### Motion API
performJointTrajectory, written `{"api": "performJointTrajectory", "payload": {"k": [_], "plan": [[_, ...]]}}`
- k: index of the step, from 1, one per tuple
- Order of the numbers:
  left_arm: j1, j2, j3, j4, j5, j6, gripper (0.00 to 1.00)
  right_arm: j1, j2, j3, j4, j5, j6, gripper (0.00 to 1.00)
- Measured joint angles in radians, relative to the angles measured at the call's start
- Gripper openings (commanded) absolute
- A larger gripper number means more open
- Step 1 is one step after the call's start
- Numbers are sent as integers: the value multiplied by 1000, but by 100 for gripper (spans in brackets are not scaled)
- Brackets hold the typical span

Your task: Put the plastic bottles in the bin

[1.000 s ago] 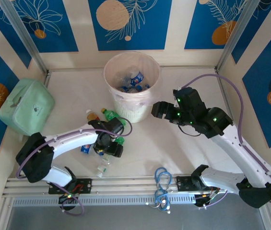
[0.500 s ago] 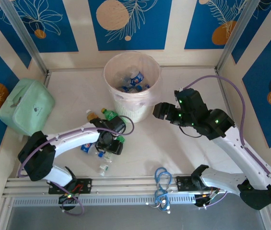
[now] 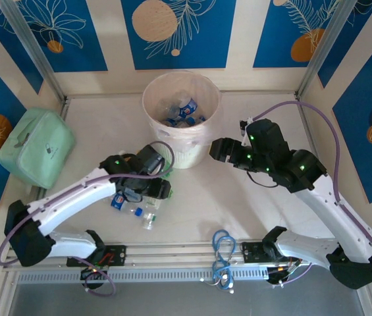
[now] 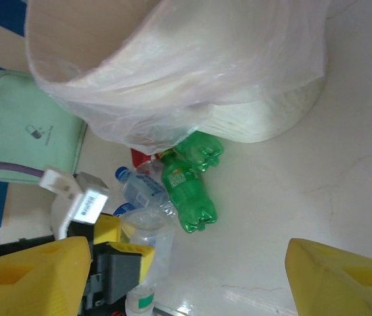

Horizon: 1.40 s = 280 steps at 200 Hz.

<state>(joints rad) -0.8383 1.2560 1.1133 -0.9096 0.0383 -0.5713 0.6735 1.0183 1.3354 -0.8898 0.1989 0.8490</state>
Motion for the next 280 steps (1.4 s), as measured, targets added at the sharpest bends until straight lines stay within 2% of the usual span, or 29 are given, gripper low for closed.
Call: {"api": "performJointTrajectory", "payload": {"k": [20, 44, 67, 84, 116, 151, 206, 225, 252, 280], "plan": [[42, -63, 52, 8, 63, -38, 57, -1, -14, 0, 29, -51, -4, 80], [148, -162, 83, 81, 167, -120, 59, -29, -34, -10, 102, -169, -3, 80], [261, -238, 84, 228, 275, -250, 59, -72, -44, -44, 194, -314, 14, 82], [306, -254, 69, 400, 338, -370, 59, -85, -37, -65, 251, -409, 28, 83], [320, -211, 6, 745, 421, -603, 59, -79, -12, -82, 336, -539, 54, 83], [321, -144, -81, 1088, 463, -819, 60, -50, 0, -87, 397, -595, 65, 83], [321, -135, -125, 1359, 482, -969, 59, -39, 47, -79, 436, -612, 69, 81], [322, -135, -148, 1416, 481, -1001, 59, -31, 72, -69, 451, -620, 69, 76], [323, -135, -165, 1452, 481, -1026, 58, -21, 83, -54, 465, -618, 72, 61], [323, -135, -175, 1471, 481, -1029, 58, -18, 82, -44, 479, -618, 74, 50]]}}
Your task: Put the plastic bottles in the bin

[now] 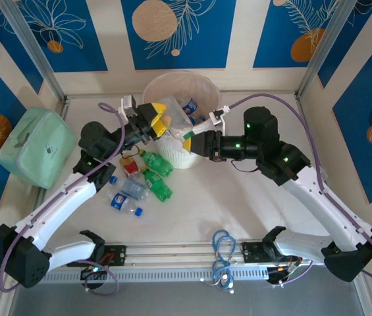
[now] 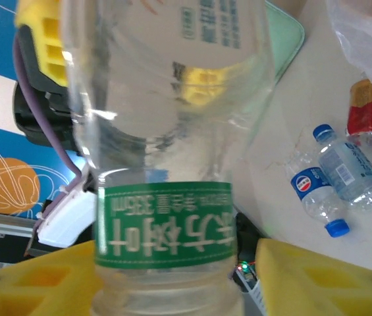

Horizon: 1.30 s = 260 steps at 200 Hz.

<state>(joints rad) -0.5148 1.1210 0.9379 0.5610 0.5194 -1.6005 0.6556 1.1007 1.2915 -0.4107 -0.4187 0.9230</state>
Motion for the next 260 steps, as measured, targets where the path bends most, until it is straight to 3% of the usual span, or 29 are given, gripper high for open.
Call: {"api": "performJointTrajectory", "payload": {"k": [43, 73, 93, 128, 171, 217, 260], "plan": [[0, 0, -10, 0, 0, 1, 61, 0, 0, 14, -11, 14, -11, 37], [0, -10, -10, -38, 0, 29, 90, 0, 2, 45, -43, 29, -23, 33], [2, -30, 13, -135, 0, 91, 100, -1, 10, 78, -70, 49, -35, 32], [18, -59, 141, -417, -12, 275, 100, -14, 91, 248, -175, 130, -104, 31], [29, -110, 318, -814, -119, 555, 100, -58, 235, 453, -335, 266, -235, 31], [32, -156, 337, -1036, -232, 694, 100, -109, 427, 648, -478, 386, -359, 31], [37, -177, 317, -1124, -303, 736, 98, -146, 562, 767, -557, 462, -438, 32]]}}
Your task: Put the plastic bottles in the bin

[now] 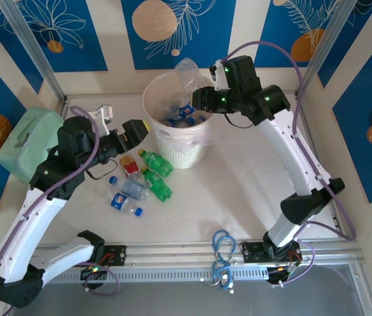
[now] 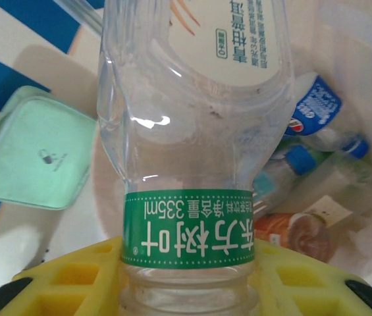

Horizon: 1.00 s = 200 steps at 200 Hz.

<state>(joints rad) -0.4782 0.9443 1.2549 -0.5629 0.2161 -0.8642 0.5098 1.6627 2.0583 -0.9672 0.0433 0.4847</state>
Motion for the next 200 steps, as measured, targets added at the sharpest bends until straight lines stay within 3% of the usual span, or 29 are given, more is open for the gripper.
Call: {"api": "performJointTrajectory", "payload": {"k": [20, 47, 69, 144, 172, 200], "plan": [[5, -8, -7, -25, -20, 13, 96, -26, 44, 23, -16, 8, -14, 40], [10, -8, -7, -50, -35, 29, 95, -60, 86, 34, -26, 13, -16, 61], [11, -8, -7, -56, -36, 34, 95, -79, 98, 34, -28, 14, -15, 71], [13, -7, -18, -64, -48, 35, 91, -27, 33, 37, -30, 21, -10, 73], [14, -8, -31, -82, -70, 34, 90, 76, -76, -13, -13, 45, -10, 72], [20, -10, -51, -109, -102, 28, 88, 255, -196, -145, 35, 94, -12, 72]]}}
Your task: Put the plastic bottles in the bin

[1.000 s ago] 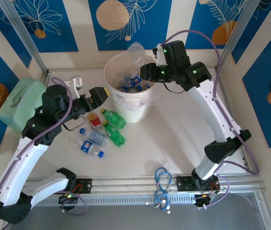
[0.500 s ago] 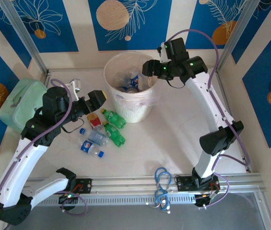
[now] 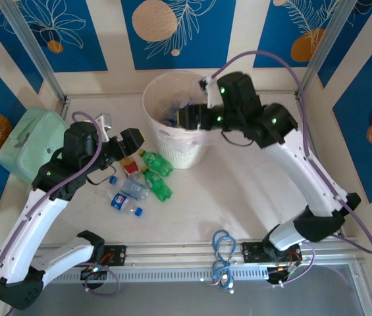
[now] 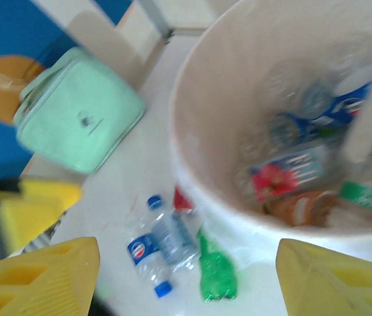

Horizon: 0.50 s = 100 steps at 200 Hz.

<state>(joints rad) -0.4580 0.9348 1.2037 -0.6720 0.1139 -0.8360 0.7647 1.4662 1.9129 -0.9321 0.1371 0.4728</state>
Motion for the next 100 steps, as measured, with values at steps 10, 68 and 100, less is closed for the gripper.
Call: {"api": "performJointTrajectory", "payload": {"k": [10, 68, 100], "plan": [[5, -1, -8, -11, -13, -2, 88, 82, -34, -66, 28, 37, -5, 72], [53, -5, -74, -101, -72, -27, 87, 340, -45, -433, 110, 120, 32, 75], [92, -5, -125, -121, -70, -47, 86, 375, 35, -537, 119, 140, 93, 78]]}}
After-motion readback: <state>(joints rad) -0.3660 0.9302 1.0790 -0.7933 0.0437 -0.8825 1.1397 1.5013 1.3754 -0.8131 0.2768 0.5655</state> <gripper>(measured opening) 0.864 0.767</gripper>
